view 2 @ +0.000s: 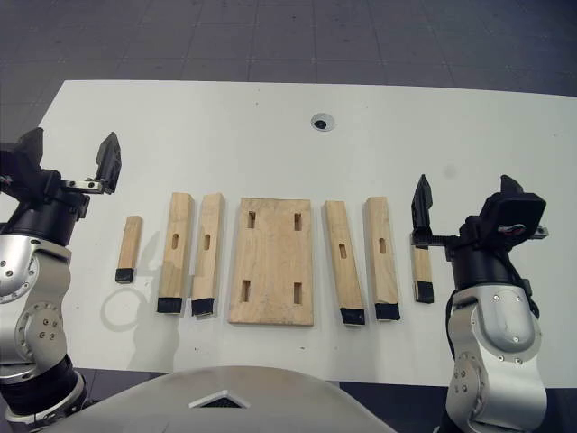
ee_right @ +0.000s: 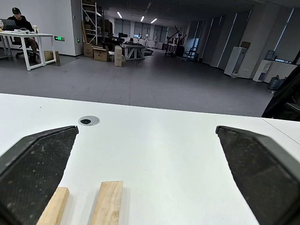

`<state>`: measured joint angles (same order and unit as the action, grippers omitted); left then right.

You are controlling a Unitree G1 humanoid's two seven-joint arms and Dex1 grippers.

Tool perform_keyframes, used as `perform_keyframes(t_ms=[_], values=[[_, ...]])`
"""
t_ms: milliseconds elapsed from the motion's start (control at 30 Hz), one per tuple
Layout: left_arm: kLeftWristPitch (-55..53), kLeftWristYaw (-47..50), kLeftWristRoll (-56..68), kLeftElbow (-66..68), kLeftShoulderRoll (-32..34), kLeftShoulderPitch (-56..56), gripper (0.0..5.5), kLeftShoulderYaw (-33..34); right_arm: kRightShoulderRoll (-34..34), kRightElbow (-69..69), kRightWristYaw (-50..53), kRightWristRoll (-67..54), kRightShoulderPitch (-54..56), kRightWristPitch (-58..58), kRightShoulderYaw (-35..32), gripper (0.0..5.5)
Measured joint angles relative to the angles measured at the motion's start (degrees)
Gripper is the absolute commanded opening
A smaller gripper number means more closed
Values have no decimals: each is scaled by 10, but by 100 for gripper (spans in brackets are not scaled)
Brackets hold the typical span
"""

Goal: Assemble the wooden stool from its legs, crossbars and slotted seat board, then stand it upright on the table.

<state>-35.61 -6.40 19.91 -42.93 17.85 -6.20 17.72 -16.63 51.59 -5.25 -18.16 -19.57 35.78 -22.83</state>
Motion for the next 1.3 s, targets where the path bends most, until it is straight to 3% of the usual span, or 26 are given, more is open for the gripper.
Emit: perform_keyframes(t_ms=[1300], values=[[0,-20,2,4,12,1,547,-3,12,17,8,0,-6,0,5,550]])
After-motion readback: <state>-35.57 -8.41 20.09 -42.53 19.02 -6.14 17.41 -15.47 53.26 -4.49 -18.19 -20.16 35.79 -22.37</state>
